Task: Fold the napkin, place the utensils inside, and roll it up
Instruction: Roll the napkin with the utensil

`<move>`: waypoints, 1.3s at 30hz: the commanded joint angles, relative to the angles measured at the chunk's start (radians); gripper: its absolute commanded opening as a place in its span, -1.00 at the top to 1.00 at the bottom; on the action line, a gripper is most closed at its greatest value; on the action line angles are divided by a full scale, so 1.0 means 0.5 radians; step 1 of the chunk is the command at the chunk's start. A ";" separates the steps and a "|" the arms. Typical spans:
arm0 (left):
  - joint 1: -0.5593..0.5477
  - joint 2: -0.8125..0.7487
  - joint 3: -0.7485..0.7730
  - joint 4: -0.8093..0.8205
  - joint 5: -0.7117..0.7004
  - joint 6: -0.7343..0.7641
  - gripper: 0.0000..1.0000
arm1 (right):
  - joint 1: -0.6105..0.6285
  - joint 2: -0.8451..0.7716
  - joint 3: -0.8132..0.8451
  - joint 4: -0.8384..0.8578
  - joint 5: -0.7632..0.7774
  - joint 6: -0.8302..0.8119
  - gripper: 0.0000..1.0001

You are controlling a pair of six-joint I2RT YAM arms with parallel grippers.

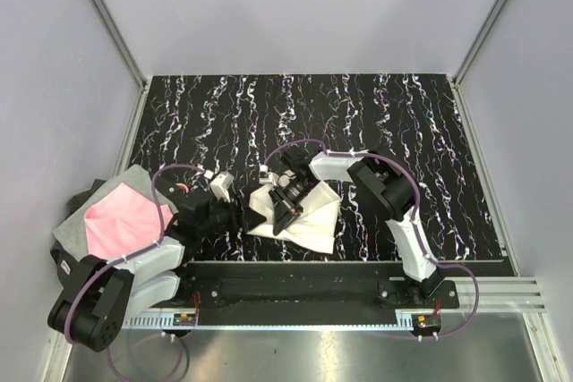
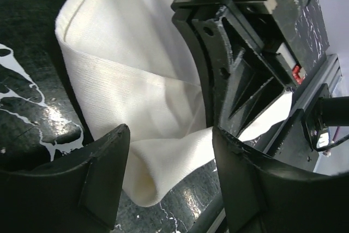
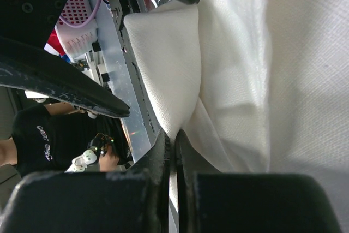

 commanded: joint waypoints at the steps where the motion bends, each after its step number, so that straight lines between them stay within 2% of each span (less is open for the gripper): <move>1: -0.026 0.014 0.002 0.159 0.072 -0.005 -0.24 | -0.027 0.034 0.077 -0.035 -0.101 -0.025 1.00; 6: -0.032 -0.013 0.011 0.070 0.066 0.004 -0.15 | -0.036 0.055 0.087 -0.029 -0.101 -0.031 1.00; 8: -0.035 -0.016 0.014 0.002 0.078 0.017 -0.25 | -0.039 0.061 0.093 -0.029 -0.101 -0.031 1.00; 12: -0.047 -0.065 -0.005 -0.013 0.056 0.014 -0.32 | -0.048 0.068 0.102 -0.029 -0.098 -0.031 1.00; 16: -0.054 -0.029 0.011 -0.023 0.038 0.011 -0.31 | -0.052 0.077 0.105 -0.032 -0.101 -0.034 1.00; 20: -0.069 0.045 0.048 -0.062 0.032 0.014 -0.06 | -0.064 0.089 0.111 -0.029 -0.116 -0.037 1.00; 23: -0.075 0.112 0.090 -0.096 0.041 0.023 0.23 | -0.067 0.080 0.111 -0.026 -0.116 -0.040 1.00; 24: -0.075 0.119 0.106 -0.114 0.047 0.026 0.46 | -0.070 0.074 0.111 -0.026 -0.107 -0.044 1.00; 27: -0.081 0.174 0.167 -0.209 0.050 0.060 0.73 | -0.079 0.061 0.117 -0.023 -0.089 -0.044 1.00; 28: -0.081 0.183 0.179 -0.231 0.020 0.057 0.90 | -0.085 0.046 0.117 -0.029 -0.077 -0.044 1.00; 30: -0.081 0.208 0.207 -0.298 -0.011 0.057 1.00 | -0.091 0.022 0.111 -0.020 -0.046 -0.037 0.99; 32: -0.081 0.211 0.250 -0.418 -0.091 0.054 1.00 | -0.101 -0.055 0.093 -0.008 0.015 -0.013 0.76; 33: -0.081 0.214 0.259 -0.452 -0.115 0.051 1.00 | -0.104 -0.095 0.084 -0.011 0.134 -0.004 0.43; 36: -0.081 0.217 0.305 -0.581 -0.183 0.014 1.00 | -0.128 -0.309 0.004 0.002 0.398 0.024 -0.04; 39: -0.081 0.235 0.376 -0.722 -0.214 -0.005 1.00 | -0.131 -0.604 -0.131 0.023 0.714 0.033 -0.33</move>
